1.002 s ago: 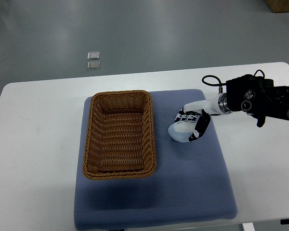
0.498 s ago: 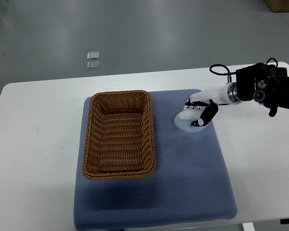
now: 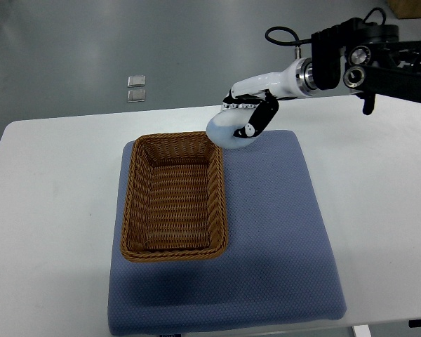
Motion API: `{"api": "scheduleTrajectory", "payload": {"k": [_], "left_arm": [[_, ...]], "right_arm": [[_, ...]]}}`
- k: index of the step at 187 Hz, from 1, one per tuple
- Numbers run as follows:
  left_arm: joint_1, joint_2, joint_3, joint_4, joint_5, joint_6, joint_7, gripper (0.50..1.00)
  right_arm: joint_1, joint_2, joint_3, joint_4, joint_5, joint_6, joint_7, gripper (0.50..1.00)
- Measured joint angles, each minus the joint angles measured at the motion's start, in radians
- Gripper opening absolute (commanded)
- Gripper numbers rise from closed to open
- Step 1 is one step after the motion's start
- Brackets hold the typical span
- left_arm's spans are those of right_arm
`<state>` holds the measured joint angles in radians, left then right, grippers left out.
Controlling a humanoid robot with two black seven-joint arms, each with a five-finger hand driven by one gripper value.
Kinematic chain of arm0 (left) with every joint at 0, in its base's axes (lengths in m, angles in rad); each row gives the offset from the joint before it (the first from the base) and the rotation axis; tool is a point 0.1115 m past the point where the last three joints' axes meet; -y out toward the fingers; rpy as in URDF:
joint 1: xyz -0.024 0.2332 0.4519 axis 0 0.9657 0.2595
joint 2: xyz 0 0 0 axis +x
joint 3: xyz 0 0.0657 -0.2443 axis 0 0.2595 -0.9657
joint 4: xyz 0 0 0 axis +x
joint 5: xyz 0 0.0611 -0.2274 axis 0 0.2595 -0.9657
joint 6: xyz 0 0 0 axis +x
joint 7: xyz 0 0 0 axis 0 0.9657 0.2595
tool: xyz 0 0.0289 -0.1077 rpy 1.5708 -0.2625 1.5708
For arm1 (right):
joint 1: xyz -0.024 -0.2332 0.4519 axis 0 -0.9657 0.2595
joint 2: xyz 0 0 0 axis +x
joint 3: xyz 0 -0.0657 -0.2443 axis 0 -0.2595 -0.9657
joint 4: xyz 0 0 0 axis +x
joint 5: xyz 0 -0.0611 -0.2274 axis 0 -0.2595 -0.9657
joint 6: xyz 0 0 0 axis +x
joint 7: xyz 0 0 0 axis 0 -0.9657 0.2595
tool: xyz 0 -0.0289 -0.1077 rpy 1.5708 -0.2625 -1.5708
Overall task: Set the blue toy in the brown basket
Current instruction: 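Lift the toy with the right hand and carry it over the basket, then lower the toy into the basket and open the right hand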
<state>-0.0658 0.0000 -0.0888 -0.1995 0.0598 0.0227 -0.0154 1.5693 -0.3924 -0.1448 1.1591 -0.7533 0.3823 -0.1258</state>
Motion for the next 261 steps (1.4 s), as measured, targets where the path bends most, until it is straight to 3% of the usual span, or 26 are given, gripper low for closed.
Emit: {"api": "scheduleTrajectory", "payload": {"k": [41,77,207,235,261], "left_arm": [[0.000,0.000,0.000,0.000,0.000,0.000,0.000,1.000],[0.000,0.000,0.000,0.000,0.000,0.000,0.000,1.000],[0.000,0.000,-0.002,0.009,0.000,0.000,0.000,1.000],[0.000,0.000,-0.002,0.009,0.000,0.000,0.000,1.000],[0.000,0.000,-0.002,0.009,0.000,0.000,0.000,1.000]], "right_arm": [[-0.010,0.239,-0.028,-0.174,0.006,-0.015,0.001,0.580],[-0.051,0.375,-0.030,-0.269,0.005,-0.020,0.001,0.580],[-0.230,0.392,-0.020,-0.370,-0.003,-0.066,0.003,0.613],[-0.249,0.392,-0.015,-0.373,-0.001,-0.073,0.003,0.650],[-0.257,0.392,-0.013,-0.379,0.000,-0.075,0.004,0.725]]}}
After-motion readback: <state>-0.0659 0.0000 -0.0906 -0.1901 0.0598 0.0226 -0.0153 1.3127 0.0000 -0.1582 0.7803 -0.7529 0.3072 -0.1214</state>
